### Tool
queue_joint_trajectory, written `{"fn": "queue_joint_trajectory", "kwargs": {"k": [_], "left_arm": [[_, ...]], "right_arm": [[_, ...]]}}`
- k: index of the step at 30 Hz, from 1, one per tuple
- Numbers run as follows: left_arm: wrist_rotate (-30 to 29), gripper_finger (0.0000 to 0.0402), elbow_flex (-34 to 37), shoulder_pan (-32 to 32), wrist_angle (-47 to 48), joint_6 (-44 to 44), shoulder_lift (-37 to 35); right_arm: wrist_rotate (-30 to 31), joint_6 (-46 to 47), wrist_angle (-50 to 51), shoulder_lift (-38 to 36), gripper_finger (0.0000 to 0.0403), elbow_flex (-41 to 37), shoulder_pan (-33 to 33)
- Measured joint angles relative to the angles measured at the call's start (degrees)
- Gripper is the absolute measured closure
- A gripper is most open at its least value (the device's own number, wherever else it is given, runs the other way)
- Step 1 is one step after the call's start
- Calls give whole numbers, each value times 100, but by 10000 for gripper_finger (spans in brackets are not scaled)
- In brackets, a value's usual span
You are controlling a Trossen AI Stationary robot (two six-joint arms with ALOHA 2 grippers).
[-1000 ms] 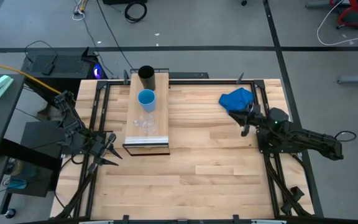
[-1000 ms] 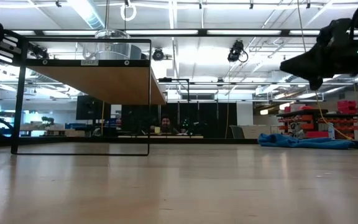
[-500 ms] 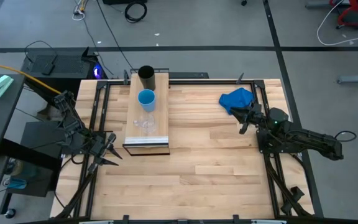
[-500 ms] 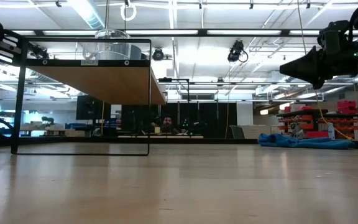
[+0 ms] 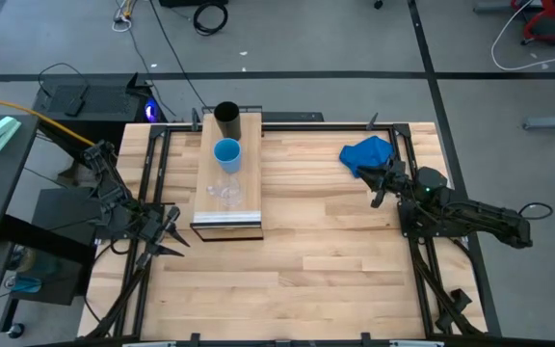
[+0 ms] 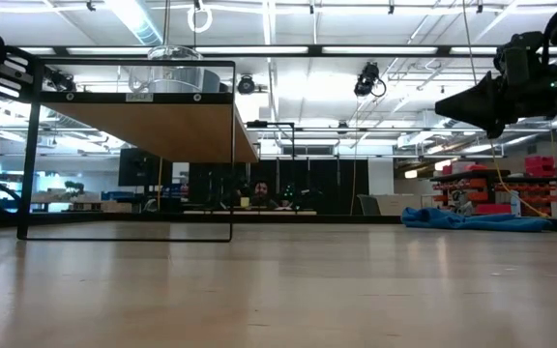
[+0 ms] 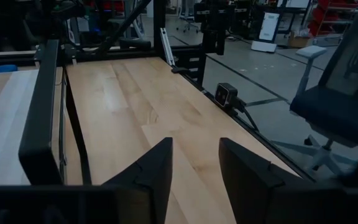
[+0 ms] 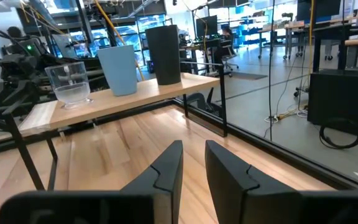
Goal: Stack small to large cups/mugs on shelf
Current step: Return to Home Position
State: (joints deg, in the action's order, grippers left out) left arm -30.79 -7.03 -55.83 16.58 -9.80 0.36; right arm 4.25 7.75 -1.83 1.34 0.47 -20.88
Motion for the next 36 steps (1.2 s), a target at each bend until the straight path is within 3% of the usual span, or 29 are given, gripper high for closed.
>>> {"fn": "queue_joint_trajectory", "kwargs": {"k": [36], "left_arm": [[-1, 252, 0, 0, 1, 2, 0]], "right_arm": [[0, 7, -2, 0, 328, 0, 1]]}}
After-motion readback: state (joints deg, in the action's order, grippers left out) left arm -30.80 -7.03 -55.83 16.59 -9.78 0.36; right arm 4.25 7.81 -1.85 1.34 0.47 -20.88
